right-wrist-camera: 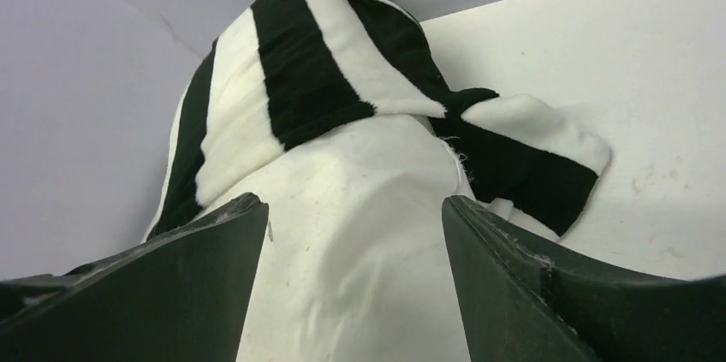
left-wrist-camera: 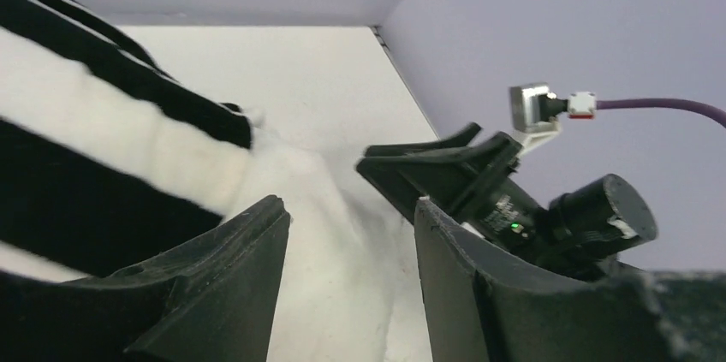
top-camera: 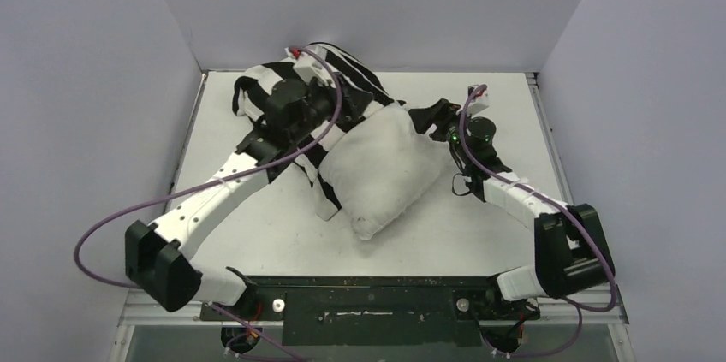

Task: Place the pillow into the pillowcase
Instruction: Stuff the pillow into the pillowcase.

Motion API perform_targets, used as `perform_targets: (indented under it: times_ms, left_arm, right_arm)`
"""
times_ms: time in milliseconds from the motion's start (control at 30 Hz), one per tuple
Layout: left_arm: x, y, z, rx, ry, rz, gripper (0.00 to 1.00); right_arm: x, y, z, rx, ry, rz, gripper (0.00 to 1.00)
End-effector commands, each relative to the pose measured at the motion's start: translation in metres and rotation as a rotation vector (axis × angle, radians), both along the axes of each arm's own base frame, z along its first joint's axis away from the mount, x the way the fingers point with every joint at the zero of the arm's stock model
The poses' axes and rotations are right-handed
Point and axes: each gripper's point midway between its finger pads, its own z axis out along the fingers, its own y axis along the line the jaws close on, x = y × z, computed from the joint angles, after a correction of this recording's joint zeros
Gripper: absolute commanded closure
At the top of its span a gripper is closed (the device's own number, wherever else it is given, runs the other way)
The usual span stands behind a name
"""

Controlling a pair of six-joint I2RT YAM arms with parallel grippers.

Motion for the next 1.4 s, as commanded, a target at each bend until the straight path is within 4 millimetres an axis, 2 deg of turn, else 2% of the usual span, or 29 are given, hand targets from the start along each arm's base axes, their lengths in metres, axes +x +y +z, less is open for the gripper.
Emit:
perform_targets:
  times_ms: [0, 100, 167, 267, 367, 467, 567, 633, 767, 833, 867, 900, 933, 1000, 1033, 1067, 1167, 1233, 1300, 1367]
  left_arm:
    - [-0.016, 0.054, -0.027, 0.128, 0.062, 0.033, 0.47]
    - [-0.018, 0.092, -0.069, 0.16, 0.154, 0.095, 0.47]
    - [-0.023, 0.112, -0.087, 0.139, 0.194, 0.114, 0.47]
    - [-0.027, 0.133, -0.104, 0.062, 0.223, 0.134, 0.47]
    - [-0.025, 0.144, -0.12, -0.016, 0.245, 0.133, 0.47]
    - [-0.022, 0.152, -0.144, -0.026, 0.281, 0.159, 0.47]
    - [-0.019, 0.15, -0.162, -0.027, 0.307, 0.148, 0.47]
    - [-0.015, 0.148, -0.174, -0.029, 0.326, 0.142, 0.46]
    - [-0.004, 0.147, -0.201, -0.034, 0.359, 0.167, 0.43]
    - [0.002, 0.148, -0.208, -0.031, 0.37, 0.184, 0.43]
    - [0.005, 0.147, -0.211, -0.036, 0.375, 0.186, 0.43]
    - [0.008, 0.145, -0.212, -0.044, 0.377, 0.187, 0.45]
    - [0.01, 0.144, -0.209, -0.059, 0.371, 0.181, 0.55]
    - [0.011, 0.14, -0.199, -0.073, 0.364, 0.161, 0.9]
    - [0.01, 0.139, -0.194, -0.065, 0.365, 0.157, 1.0]
    - [0.009, 0.141, -0.187, -0.048, 0.362, 0.164, 1.0]
    - [0.004, 0.149, -0.168, 0.05, 0.331, 0.199, 1.0]
    - [0.002, 0.148, -0.145, 0.05, 0.301, 0.177, 1.0]
    - [-0.003, 0.139, -0.124, 0.064, 0.277, 0.139, 1.0]
    - [-0.014, 0.124, -0.111, 0.086, 0.272, 0.096, 1.0]
  right_arm:
    - [-0.03, 0.015, 0.022, -0.287, -0.047, 0.166, 0.2]
    - [-0.049, 0.034, 0.039, -0.431, -0.107, 0.248, 0.09]
    - [-0.061, 0.051, 0.053, -0.508, -0.165, 0.296, 0.01]
    - [-0.083, 0.085, 0.057, -0.629, -0.227, 0.377, 0.0]
    - [-0.099, 0.116, 0.052, -0.754, -0.288, 0.428, 0.0]
    - [-0.111, 0.148, 0.04, -0.902, -0.338, 0.47, 0.0]
    - [-0.115, 0.172, 0.022, -1.027, -0.38, 0.483, 0.0]
    - [-0.108, 0.182, -0.003, -1.091, -0.352, 0.478, 0.0]
    - [-0.083, 0.184, -0.05, -1.19, -0.28, 0.409, 0.0]
    - [-0.07, 0.184, -0.072, -1.212, -0.234, 0.385, 0.06]
    - [-0.065, 0.186, -0.079, -1.204, -0.216, 0.383, 0.13]
    - [-0.06, 0.188, -0.084, -1.184, -0.203, 0.377, 0.26]
    - [-0.056, 0.189, -0.087, -1.151, -0.193, 0.371, 0.43]
    - [-0.053, 0.194, -0.083, -1.054, -0.192, 0.361, 0.81]
    - [-0.053, 0.197, -0.079, -0.997, -0.194, 0.361, 0.95]
    - [-0.054, 0.2, -0.074, -0.923, -0.181, 0.358, 1.0]
    - [-0.051, 0.199, -0.056, -0.714, -0.157, 0.32, 1.0]
    - [-0.047, 0.195, -0.041, -0.598, -0.165, 0.273, 1.0]
    - [-0.039, 0.194, -0.026, -0.532, -0.178, 0.226, 1.0]
    - [-0.03, 0.193, -0.015, -0.497, -0.176, 0.171, 1.0]
